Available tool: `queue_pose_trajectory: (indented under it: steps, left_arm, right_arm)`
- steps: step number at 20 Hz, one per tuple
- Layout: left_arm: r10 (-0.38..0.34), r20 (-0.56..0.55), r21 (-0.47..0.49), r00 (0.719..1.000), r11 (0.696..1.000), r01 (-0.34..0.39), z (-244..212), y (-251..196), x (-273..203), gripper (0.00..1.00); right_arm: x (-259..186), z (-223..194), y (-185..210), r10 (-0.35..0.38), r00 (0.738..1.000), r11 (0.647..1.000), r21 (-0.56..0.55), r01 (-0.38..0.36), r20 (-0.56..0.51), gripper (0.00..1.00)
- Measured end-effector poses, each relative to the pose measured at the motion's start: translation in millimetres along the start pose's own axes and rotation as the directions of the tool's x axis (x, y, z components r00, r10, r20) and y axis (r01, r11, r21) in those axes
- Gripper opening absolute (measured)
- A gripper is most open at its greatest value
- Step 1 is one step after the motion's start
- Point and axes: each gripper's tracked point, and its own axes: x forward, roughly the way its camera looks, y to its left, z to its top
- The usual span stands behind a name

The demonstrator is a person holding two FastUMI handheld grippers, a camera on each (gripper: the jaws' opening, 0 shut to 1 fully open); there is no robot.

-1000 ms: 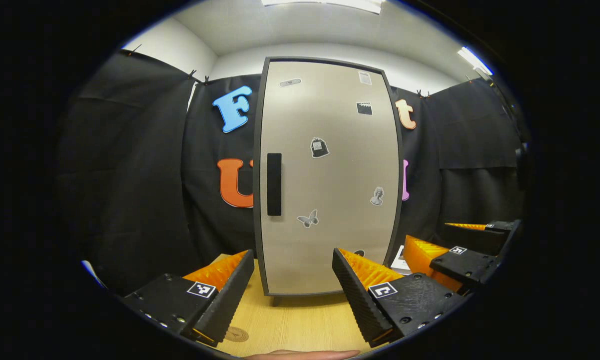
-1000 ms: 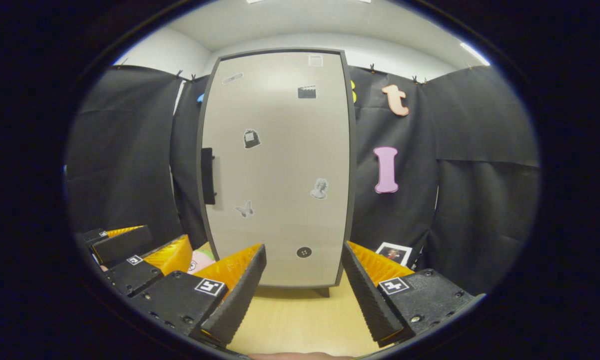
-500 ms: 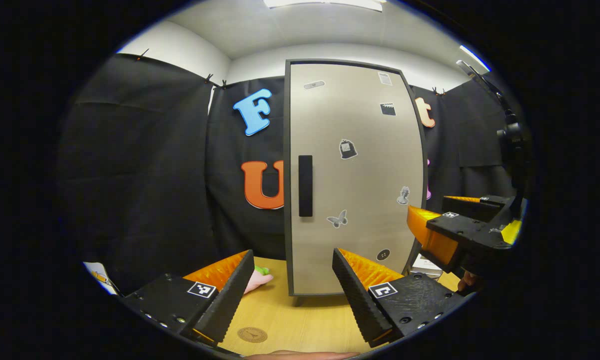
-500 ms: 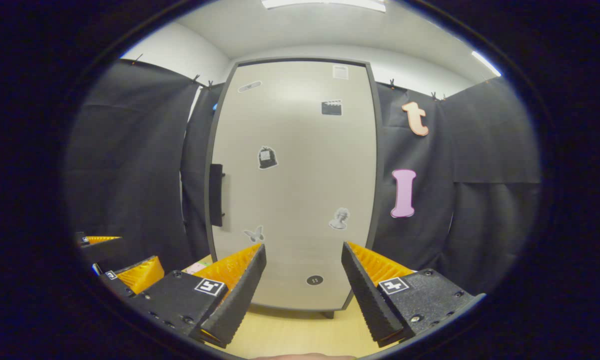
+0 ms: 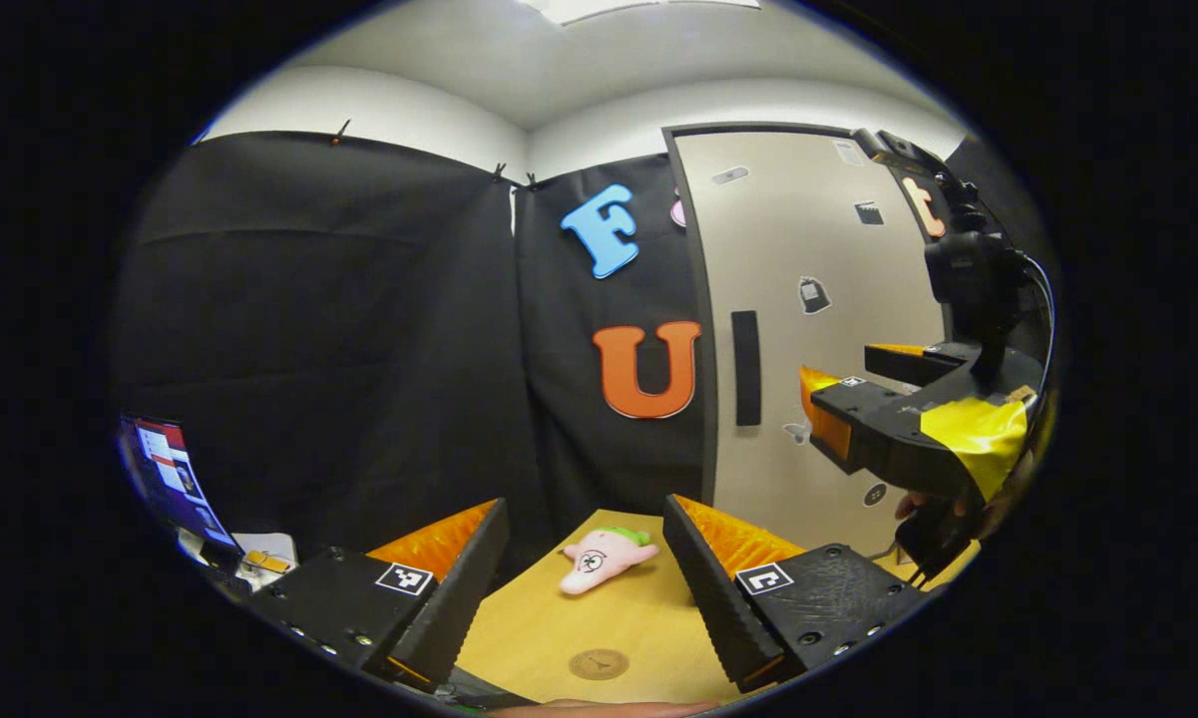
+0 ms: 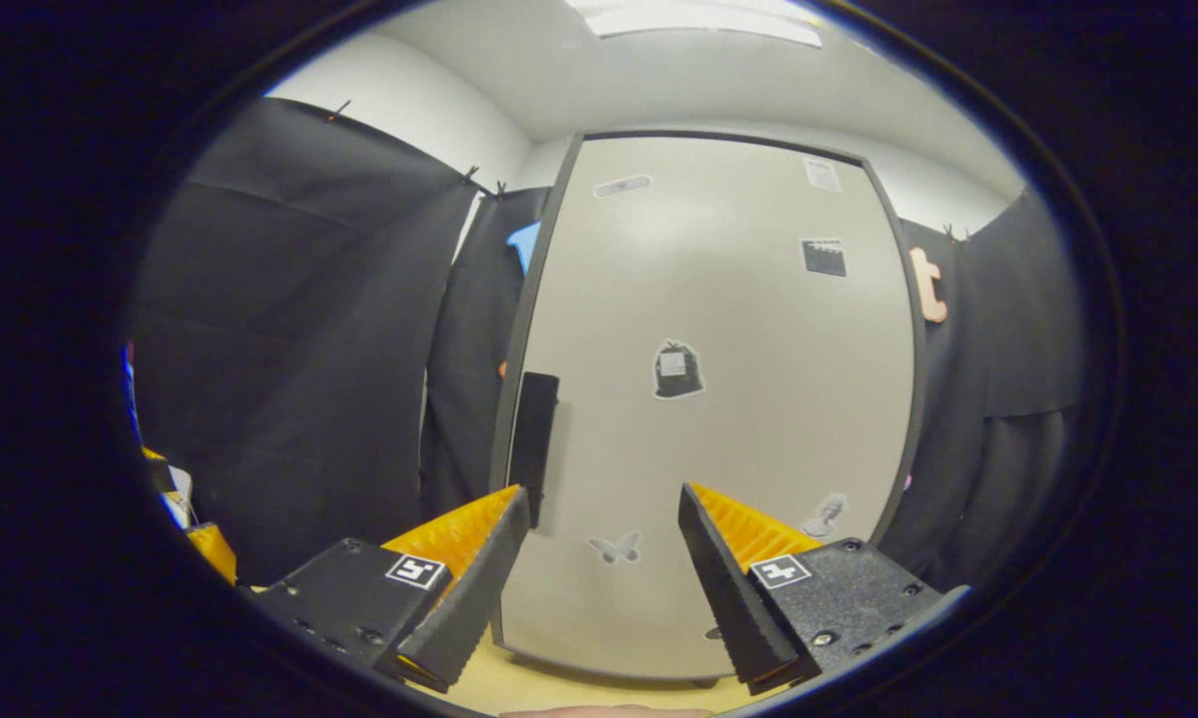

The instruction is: Open the cabinet door with the right hand, grasp the bottle in the cabinet with the left hand and place it on the coaster, then close the cabinet door with the right hand.

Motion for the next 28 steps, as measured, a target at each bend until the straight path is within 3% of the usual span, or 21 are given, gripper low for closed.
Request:
queue_pose_trajectory:
  steps: [6, 11, 13, 14, 16, 20, 28]
  left_arm:
    - [0.165, -0.036, 0.019, 0.986, 0.986, -0.164, -12, 49, -12, 0.94]
    - [0.220, -0.082, 0.032, 0.972, 0.975, -0.218, -27, 65, -13, 0.94]
    - [0.219, -0.086, 0.026, 0.972, 0.976, -0.218, -29, 65, -10, 0.94]
    - [0.212, -0.087, 0.023, 0.973, 0.977, -0.210, -29, 62, -9, 0.94]
    - [0.195, -0.087, 0.025, 0.977, 0.981, -0.193, -30, 59, -5, 0.94]
    - [0.163, -0.082, 0.021, 0.983, 0.987, -0.162, -30, 54, -2, 0.93]
    - [0.117, -0.086, -0.002, 0.989, 0.993, -0.118, -39, 73, -1, 0.95]
  right_arm:
    - [70, -22, 33, 0.021, 0.999, 1.000, 0.007, -0.020, -0.026, 0.94]
    - [96, -19, 43, 0.025, 1.000, 1.000, 0.001, -0.025, -0.006, 0.86]
    - [98, -20, 42, 0.007, 1.000, 1.000, 0.010, -0.007, -0.013, 0.67]
    - [98, -22, 47, 0.016, 0.999, 1.000, 0.022, -0.015, -0.030, 0.51]
    - [99, -23, 44, -0.021, 0.999, 1.000, -0.002, 0.021, -0.048, 0.37]
    - [95, -25, 46, -0.003, 0.995, 1.000, 0.026, 0.005, -0.097, 0.30]
    - [60, -18, 50, 0.041, 0.989, 0.999, 0.028, -0.037, -0.142, 0.28]
